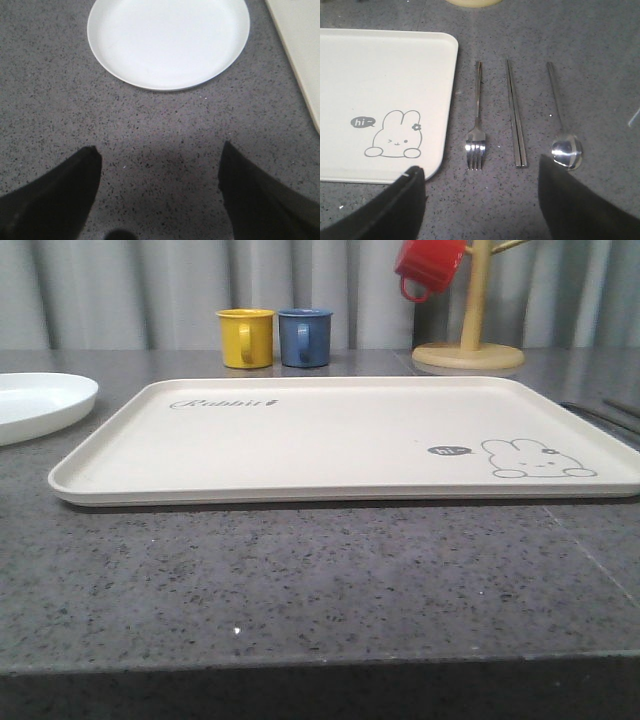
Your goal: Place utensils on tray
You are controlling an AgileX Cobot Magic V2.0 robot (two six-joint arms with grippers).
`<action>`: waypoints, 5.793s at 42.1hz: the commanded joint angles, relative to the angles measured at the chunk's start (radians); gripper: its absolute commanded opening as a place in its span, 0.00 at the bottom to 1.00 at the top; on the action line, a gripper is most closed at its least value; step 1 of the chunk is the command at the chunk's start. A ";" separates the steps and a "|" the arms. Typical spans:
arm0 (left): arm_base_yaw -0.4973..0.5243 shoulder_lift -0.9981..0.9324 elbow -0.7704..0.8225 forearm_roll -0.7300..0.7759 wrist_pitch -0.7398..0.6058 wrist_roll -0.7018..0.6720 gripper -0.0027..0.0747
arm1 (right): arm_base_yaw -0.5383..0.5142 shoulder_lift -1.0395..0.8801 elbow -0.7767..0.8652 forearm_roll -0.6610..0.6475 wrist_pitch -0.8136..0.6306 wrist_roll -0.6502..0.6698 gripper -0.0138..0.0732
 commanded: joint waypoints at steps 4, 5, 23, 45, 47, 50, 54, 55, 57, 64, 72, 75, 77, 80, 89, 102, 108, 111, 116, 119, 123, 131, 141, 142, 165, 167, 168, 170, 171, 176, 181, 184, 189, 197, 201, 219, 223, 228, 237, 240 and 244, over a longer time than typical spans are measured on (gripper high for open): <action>0.006 0.156 -0.103 0.055 -0.037 -0.003 0.67 | -0.002 0.010 -0.029 -0.015 -0.059 -0.003 0.75; 0.019 0.175 -0.115 0.055 -0.037 -0.003 0.67 | -0.002 0.010 -0.029 -0.015 -0.059 -0.003 0.75; 0.347 0.534 -0.318 -0.418 -0.045 0.264 0.67 | -0.002 0.010 -0.029 -0.015 -0.059 -0.003 0.75; 0.351 0.759 -0.447 -0.568 -0.080 0.320 0.67 | -0.002 0.010 -0.029 -0.015 -0.059 -0.003 0.75; 0.351 0.766 -0.450 -0.568 -0.085 0.320 0.67 | -0.002 0.010 -0.029 -0.015 -0.059 -0.003 0.75; 0.351 0.771 -0.450 -0.569 -0.096 0.320 0.67 | -0.002 0.010 -0.029 -0.015 -0.059 -0.003 0.75; 0.351 0.771 -0.450 -0.570 -0.098 0.320 0.67 | -0.002 0.010 -0.029 -0.015 -0.060 -0.003 0.75; 0.351 0.771 -0.450 -0.570 -0.098 0.320 0.67 | -0.002 0.010 -0.029 -0.015 -0.060 -0.003 0.75; 0.351 0.771 -0.450 -0.570 -0.098 0.320 0.67 | -0.002 0.010 -0.029 -0.015 -0.059 -0.003 0.75; 0.351 0.773 -0.450 -0.570 -0.100 0.320 0.61 | -0.002 0.010 -0.029 -0.015 -0.059 -0.003 0.75; 0.351 0.791 -0.450 -0.570 -0.099 0.320 0.53 | -0.002 0.010 -0.029 -0.015 -0.059 -0.003 0.75; 0.351 0.793 -0.450 -0.570 -0.093 0.320 0.50 | -0.002 0.010 -0.029 -0.015 -0.059 -0.003 0.75; 0.351 0.793 -0.450 -0.570 -0.093 0.320 0.48 | -0.002 0.010 -0.029 -0.015 -0.059 -0.003 0.75; 0.351 0.793 -0.450 -0.570 -0.093 0.320 0.42 | -0.002 0.010 -0.029 -0.015 -0.059 -0.003 0.75; 0.351 0.793 -0.450 -0.570 -0.080 0.320 0.10 | -0.002 0.010 -0.029 -0.015 -0.059 -0.003 0.75; 0.346 0.779 -0.526 -0.582 -0.001 0.320 0.01 | -0.002 0.010 -0.029 -0.015 -0.059 -0.003 0.75; 0.293 0.763 -0.616 -0.614 0.077 0.342 0.01 | -0.002 0.010 -0.029 -0.015 -0.059 -0.003 0.75; 0.241 0.763 -0.663 -0.648 0.129 0.362 0.01 | -0.002 0.010 -0.029 -0.015 -0.059 -0.003 0.75; 0.120 0.763 -0.696 -0.665 0.150 0.363 0.01 | -0.002 0.010 -0.029 -0.015 -0.059 -0.003 0.75; 0.052 0.763 -0.696 -0.665 0.135 0.363 0.01 | -0.002 0.010 -0.029 -0.015 -0.059 -0.003 0.75; -0.044 0.773 -0.696 -0.661 0.133 0.363 0.01 | -0.002 0.010 -0.029 -0.015 -0.059 -0.003 0.75; -0.181 0.816 -0.696 -0.623 0.124 0.363 0.01 | -0.002 0.010 -0.029 -0.015 -0.059 -0.003 0.75; -0.229 0.900 -0.696 -0.603 0.114 0.363 0.01 | -0.002 0.010 -0.029 -0.015 -0.059 -0.003 0.75; -0.229 0.905 -0.696 -0.603 0.114 0.363 0.01 | -0.002 0.010 -0.029 -0.015 -0.059 -0.003 0.75; -0.222 0.862 -0.748 -0.590 0.161 0.353 0.52 | -0.002 0.010 -0.029 -0.015 -0.059 -0.003 0.75; -0.233 0.828 -0.751 -0.587 0.156 0.353 0.52 | -0.002 0.010 -0.029 -0.015 -0.059 -0.003 0.75; -0.246 0.806 -0.751 -0.576 0.156 0.353 0.52 | -0.002 0.010 -0.029 -0.015 -0.059 -0.003 0.75; -0.276 0.776 -0.751 -0.554 0.161 0.353 0.52 | -0.002 0.010 -0.029 -0.015 -0.059 -0.003 0.75; -0.296 0.753 -0.749 -0.528 0.166 0.353 0.52 | -0.002 0.010 -0.029 -0.015 -0.059 -0.003 0.75; -0.430 0.655 -0.735 -0.382 0.167 0.319 0.52 | -0.002 0.010 -0.029 -0.015 -0.059 -0.003 0.75; -0.569 0.545 -0.688 -0.234 0.116 0.228 0.52 | -0.002 0.010 -0.029 -0.015 -0.059 -0.003 0.75; -0.653 0.468 -0.635 -0.160 0.068 0.180 0.52 | -0.002 0.010 -0.029 -0.015 -0.059 -0.003 0.75; -0.769 0.336 -0.522 -0.075 -0.002 0.110 0.52 | -0.002 0.010 -0.029 -0.015 -0.061 -0.003 0.75; -0.851 0.138 -0.342 -0.074 -0.076 0.096 0.52 | -0.002 0.010 -0.029 -0.014 -0.076 -0.003 0.75; -0.855 0.045 -0.250 -0.076 -0.104 0.083 0.52 | -0.002 0.010 -0.029 -0.013 -0.076 -0.003 0.75; -0.855 -0.138 -0.087 -0.076 -0.228 0.071 0.52 | -0.002 0.100 -0.105 0.015 -0.015 -0.007 0.75; -0.855 -0.138 -0.087 -0.076 -0.232 0.071 0.52 | -0.002 0.187 -0.180 0.004 0.068 -0.014 0.75; -0.855 -0.138 -0.087 -0.076 -0.232 0.071 0.52 | 0.000 0.314 -0.298 0.019 0.196 -0.031 0.74; -0.855 -0.138 -0.087 -0.076 -0.232 0.071 0.52 | 0.000 0.568 -0.473 0.041 0.334 -0.090 0.74; -0.855 -0.138 -0.087 -0.076 -0.232 0.071 0.52 | 0.000 0.642 -0.514 0.041 0.335 -0.090 0.74; -0.855 -0.138 -0.087 -0.076 -0.232 0.071 0.52 | 0.000 0.740 -0.568 0.041 0.333 -0.090 0.74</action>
